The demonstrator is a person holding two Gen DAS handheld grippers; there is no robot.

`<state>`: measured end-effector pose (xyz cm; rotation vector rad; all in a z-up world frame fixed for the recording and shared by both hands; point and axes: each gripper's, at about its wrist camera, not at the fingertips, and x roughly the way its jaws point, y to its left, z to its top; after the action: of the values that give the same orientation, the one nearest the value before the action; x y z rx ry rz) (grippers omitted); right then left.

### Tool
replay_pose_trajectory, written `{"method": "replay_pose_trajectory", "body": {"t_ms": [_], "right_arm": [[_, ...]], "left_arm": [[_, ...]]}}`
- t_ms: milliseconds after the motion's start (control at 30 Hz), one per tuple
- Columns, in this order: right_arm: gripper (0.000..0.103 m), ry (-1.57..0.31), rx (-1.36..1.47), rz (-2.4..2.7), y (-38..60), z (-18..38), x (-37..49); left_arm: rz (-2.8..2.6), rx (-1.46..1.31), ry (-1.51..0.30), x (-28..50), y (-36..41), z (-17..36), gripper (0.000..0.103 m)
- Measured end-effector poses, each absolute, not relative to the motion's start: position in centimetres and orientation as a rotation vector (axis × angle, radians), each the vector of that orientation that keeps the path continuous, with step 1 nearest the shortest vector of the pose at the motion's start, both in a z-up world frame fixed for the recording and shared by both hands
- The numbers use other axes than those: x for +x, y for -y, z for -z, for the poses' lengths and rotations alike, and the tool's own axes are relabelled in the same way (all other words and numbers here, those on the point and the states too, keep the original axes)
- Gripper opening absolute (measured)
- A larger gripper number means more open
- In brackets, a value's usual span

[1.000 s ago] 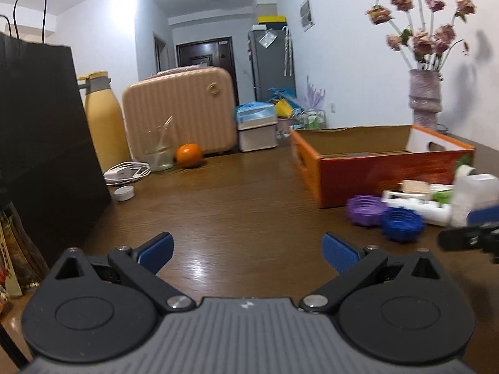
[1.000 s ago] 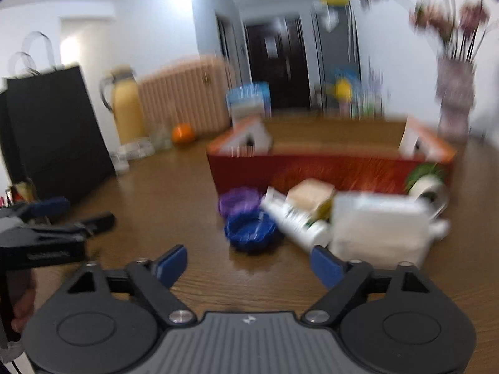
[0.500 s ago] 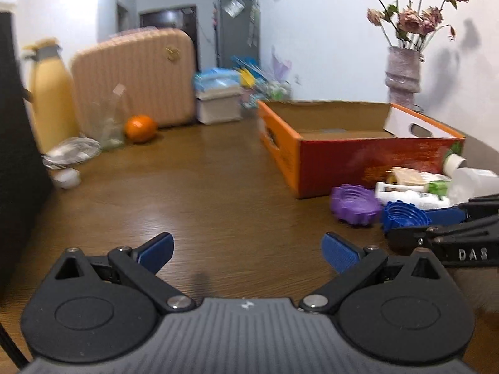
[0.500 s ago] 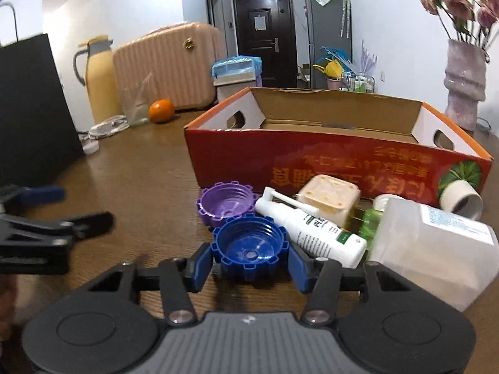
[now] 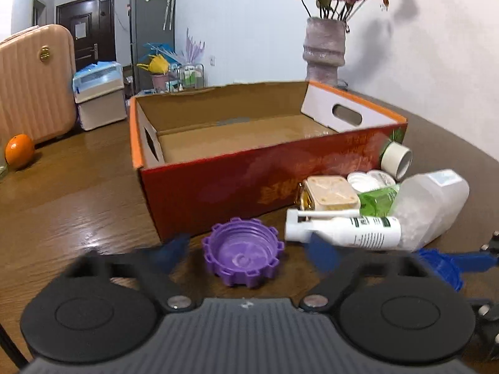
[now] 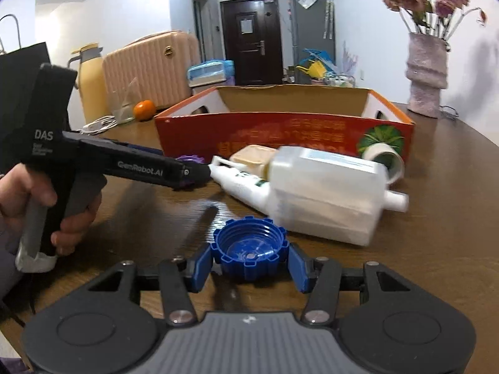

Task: Organize rigid objects
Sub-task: 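Grasp the purple cap with the left tool while the right tool grasps the blue cap, then carry both caps over the box and open both tools to drop them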

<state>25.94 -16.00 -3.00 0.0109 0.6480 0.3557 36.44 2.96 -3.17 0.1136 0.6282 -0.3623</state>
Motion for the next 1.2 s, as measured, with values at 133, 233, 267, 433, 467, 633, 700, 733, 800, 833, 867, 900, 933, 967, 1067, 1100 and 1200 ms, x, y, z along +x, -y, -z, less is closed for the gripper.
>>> {"method": "replay_pose_trajectory", "body": {"t_ms": [133, 233, 267, 433, 467, 633, 700, 733, 800, 833, 867, 900, 933, 967, 1067, 1100, 1200], "right_arm": [[0.051, -0.627, 0.030, -0.343, 16.6, 2.6, 25.5], [0.051, -0.611, 0.039, -0.350, 16.7, 2.3, 24.7], [0.051, -0.604, 0.038, -0.352, 16.7, 2.1, 24.5], [0.051, -0.557, 0.043, -0.359, 17.0, 0.7, 22.3], [0.051, -0.544, 0.043, -0.359, 17.1, 0.3, 21.7], [0.051, -0.468, -0.006, -0.329, 17.3, -1.3, 18.7], [0.051, -0.429, -0.014, -0.328, 17.5, -2.0, 17.3], [0.051, -0.411, -0.010, -0.332, 17.7, -2.5, 16.5], [0.051, -0.376, -0.010, -0.328, 18.0, -3.2, 15.3], [0.051, -0.360, -0.010, -0.323, 18.2, -3.6, 14.8], [0.051, -0.335, -0.009, -0.316, 18.4, -4.1, 14.2], [0.051, -0.311, -0.004, -0.308, 18.7, -4.5, 13.6], [0.051, -0.281, 0.005, -0.299, 19.0, -4.9, 13.1], [0.051, -0.244, 0.019, -0.286, 19.3, -5.3, 12.5], [0.051, -0.155, 0.047, -0.257, 20.3, -6.6, 10.8], [0.051, -0.136, 0.052, -0.251, 20.6, -6.9, 10.4], [0.051, -0.100, 0.048, -0.237, 21.1, -7.8, 9.3]], "left_arm": [[0.336, 0.114, -0.624, 35.8, -3.0, 3.3, 0.055], [0.293, 0.128, -0.606, 34.4, -3.0, 3.1, 0.055], [0.282, 0.129, -0.600, 33.7, -3.0, 2.9, 0.055], [0.254, 0.081, -0.555, 29.0, -3.7, 0.9, 0.055], [0.246, 0.077, -0.538, 27.9, -3.8, 0.4, 0.055], [0.218, 0.037, -0.446, 22.4, -4.2, -2.0, 0.055], [0.195, 0.014, -0.398, 19.9, -4.5, -2.9, 0.055], [0.175, 0.010, -0.368, 18.8, -4.5, -3.3, 0.055], [0.140, 0.019, -0.327, 16.8, -4.2, -4.0, 0.055], [0.126, 0.017, -0.310, 15.8, -4.1, -4.3, 0.055], [0.106, 0.016, -0.290, 14.9, -4.1, -4.6, 0.055], [0.086, 0.018, -0.264, 13.8, -4.0, -4.9, 0.055], [0.069, 0.018, -0.241, 12.9, -3.9, -5.2, 0.055], [0.051, 0.014, -0.215, 12.0, -4.0, -5.5, 0.055], [-0.010, -0.005, -0.155, 9.7, -4.3, -6.5, 0.055], [-0.021, -0.011, -0.139, 9.2, -4.4, -6.9, 0.055], [-0.032, -0.034, -0.100, 8.0, -4.6, -7.8, 0.055]]}}
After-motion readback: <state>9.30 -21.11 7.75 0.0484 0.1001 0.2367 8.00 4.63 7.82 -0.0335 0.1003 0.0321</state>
